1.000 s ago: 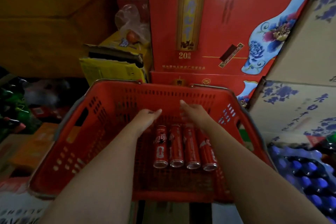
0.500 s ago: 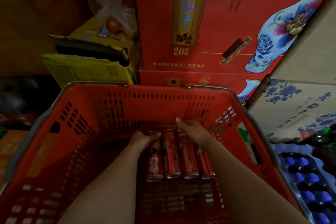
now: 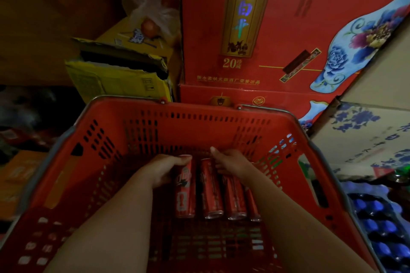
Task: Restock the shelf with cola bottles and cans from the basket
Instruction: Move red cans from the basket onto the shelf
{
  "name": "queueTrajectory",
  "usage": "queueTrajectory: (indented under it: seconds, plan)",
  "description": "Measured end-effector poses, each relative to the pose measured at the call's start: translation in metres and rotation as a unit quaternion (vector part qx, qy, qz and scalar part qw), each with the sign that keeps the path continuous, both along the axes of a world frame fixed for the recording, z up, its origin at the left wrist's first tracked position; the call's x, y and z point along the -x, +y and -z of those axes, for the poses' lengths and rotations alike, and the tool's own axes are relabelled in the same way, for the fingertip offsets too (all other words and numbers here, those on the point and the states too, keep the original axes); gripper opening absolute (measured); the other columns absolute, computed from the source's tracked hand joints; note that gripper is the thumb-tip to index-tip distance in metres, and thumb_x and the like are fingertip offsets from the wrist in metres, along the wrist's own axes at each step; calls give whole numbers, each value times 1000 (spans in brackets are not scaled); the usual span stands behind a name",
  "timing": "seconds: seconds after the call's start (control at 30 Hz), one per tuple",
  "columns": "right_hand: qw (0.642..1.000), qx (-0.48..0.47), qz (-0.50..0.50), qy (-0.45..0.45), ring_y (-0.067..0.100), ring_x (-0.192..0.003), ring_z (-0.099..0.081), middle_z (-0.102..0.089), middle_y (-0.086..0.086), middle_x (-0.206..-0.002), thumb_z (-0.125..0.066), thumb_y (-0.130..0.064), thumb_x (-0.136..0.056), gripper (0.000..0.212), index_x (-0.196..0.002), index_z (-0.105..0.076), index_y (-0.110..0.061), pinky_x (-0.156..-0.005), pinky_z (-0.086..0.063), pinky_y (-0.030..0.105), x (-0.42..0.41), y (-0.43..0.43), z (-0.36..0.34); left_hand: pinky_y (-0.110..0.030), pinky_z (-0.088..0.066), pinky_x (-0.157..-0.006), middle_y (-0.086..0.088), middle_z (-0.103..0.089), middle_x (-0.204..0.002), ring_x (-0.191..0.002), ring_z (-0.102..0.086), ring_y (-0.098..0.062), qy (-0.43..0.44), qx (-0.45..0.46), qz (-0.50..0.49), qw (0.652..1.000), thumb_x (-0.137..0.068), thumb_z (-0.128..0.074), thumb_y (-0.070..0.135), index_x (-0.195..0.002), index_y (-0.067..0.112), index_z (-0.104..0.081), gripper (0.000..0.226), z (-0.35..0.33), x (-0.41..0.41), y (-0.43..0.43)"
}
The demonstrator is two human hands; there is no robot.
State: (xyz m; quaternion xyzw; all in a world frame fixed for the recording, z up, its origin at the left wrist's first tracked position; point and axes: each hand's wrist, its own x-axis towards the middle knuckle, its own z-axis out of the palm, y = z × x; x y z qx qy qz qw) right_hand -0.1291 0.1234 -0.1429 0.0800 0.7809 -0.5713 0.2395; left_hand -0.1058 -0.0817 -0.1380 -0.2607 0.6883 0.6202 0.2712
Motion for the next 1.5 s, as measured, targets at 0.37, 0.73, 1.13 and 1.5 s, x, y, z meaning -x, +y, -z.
queueTrajectory:
  seconds: [0.37, 0.73, 1.13, 1.5]
  plan:
    - [958, -204, -189, 64, 16, -111, -63, -68, 0, -119, -76, -51, -74, 53, -118, -68, -23, -97, -49, 30, 10, -34, 17, -32, -48, -66, -7, -67, -102, -90, -62, -21, 37, -31, -69, 996, -80, -72, 16, -102, 9, -63, 24, -17, -3, -50]
    - [950, -232, -202, 51, 18, -108, -64, -68, 2, -119, -77, -64, -40, 87, -116, -67, -23, -95, -52, 38, 12, -36, 30, -31, -47, -66, -7, -68, -93, -85, -63, -20, 17, -25, -70, 997, -81, -71, 13, -93, 6, -65, 15, -6, -10, -53]
    - [996, 27, -90, 11, 6, -73, -70, -74, 0, -88, -79, -9, -76, 22, -97, -71, -8, -55, -51, 12, -1, -18, -14, -33, -49, -75, -6, -71, -104, -98, -64, -22, 76, -40, -60, 995, -77, -74, 16, -98, 10, -70, 22, -23, -13, -43]
    - [969, 207, -59, 121, 26, -94, -72, -75, 10, -101, -84, -27, -62, 49, -105, -72, -8, -82, -57, 39, -6, -16, -91, -28, -55, -69, -5, -76, -87, -78, -71, -16, 234, -46, -78, 968, -76, -75, 13, -96, 10, -73, 20, -116, -32, -31]
